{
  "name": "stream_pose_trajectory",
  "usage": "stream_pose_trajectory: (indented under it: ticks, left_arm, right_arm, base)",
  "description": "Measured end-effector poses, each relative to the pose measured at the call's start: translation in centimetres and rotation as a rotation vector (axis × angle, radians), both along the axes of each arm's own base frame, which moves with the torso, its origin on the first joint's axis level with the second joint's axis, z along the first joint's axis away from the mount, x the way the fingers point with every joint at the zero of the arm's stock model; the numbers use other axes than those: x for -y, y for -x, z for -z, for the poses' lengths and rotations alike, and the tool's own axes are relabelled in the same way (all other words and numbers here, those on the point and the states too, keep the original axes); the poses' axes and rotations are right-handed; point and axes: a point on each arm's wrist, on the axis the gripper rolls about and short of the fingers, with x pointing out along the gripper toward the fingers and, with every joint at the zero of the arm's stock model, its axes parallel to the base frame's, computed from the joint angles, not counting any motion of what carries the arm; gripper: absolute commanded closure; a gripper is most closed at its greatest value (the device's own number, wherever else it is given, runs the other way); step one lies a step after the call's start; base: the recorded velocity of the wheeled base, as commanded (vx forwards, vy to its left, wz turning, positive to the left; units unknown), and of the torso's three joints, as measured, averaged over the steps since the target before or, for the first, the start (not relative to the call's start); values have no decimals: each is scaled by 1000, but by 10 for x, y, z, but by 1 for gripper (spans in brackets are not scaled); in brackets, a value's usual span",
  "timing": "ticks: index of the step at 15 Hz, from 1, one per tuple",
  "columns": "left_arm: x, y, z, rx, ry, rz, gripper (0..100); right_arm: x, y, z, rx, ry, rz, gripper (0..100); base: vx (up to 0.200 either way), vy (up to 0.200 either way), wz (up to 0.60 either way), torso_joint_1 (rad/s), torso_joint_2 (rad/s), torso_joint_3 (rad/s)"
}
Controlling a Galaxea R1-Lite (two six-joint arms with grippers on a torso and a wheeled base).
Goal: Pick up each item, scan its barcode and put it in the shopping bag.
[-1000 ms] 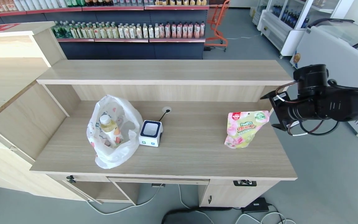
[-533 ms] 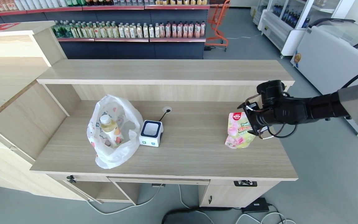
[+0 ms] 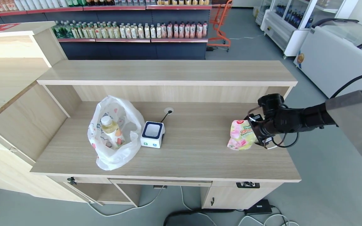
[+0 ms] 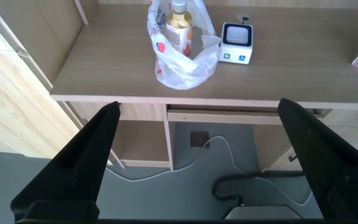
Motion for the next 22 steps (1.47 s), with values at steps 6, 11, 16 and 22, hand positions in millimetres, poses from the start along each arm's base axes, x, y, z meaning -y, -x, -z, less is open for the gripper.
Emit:
stream_pose_trajectory:
  ticks: [6,11,16,22]
  left_arm:
    - [0,0,0,0,0,0,0]
    - [0,0,0,0,0,0,0]
    - [0,0,0,0,0,0,0]
    - [0,0,0,0,0,0,0]
  right_arm:
    - [-6,-11,35,-4,127,-51,100]
    - [-17,-9,54,-28,283,-180,100]
    - [-17,4,49,89,431,-322,100]
    - [3,54,-34,642,135,-973,100]
  base:
    - [0,0,0,0,0,0]
    - [0,0,0,0,0,0]
    - [0,0,0,0,0,0]
    - [0,0,0,0,0,0]
